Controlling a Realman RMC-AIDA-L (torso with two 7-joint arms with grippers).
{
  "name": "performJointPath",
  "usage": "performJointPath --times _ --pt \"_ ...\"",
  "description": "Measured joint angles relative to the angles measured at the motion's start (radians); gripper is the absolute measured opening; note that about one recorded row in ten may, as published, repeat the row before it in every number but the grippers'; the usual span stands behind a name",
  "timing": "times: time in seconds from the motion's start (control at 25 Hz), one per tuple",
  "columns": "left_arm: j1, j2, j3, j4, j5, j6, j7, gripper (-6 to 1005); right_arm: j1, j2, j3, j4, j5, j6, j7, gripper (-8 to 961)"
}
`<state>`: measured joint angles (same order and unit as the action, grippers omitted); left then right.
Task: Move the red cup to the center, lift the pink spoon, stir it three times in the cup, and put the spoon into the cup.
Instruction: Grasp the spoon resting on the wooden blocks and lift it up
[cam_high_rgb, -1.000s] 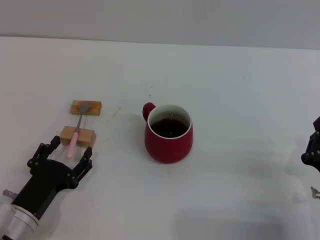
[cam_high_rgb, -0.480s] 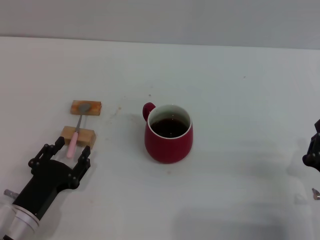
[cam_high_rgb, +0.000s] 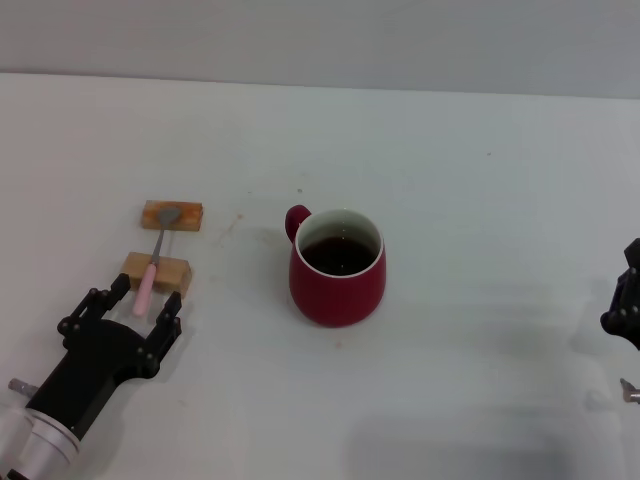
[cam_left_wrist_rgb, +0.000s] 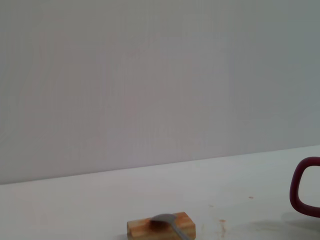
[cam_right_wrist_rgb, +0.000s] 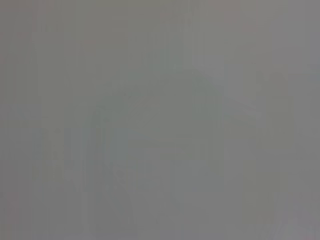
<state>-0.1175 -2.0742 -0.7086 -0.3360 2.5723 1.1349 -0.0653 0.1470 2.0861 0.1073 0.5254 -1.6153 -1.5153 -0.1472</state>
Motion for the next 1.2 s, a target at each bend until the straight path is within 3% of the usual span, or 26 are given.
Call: performJointPath --times 1.2 --pt "0.001 -0.001 -0.009 0.000 -0.003 -0.018 0.001 507 0.002 0.000 -0.003 0.007 0.000 0.000 0.000 -1"
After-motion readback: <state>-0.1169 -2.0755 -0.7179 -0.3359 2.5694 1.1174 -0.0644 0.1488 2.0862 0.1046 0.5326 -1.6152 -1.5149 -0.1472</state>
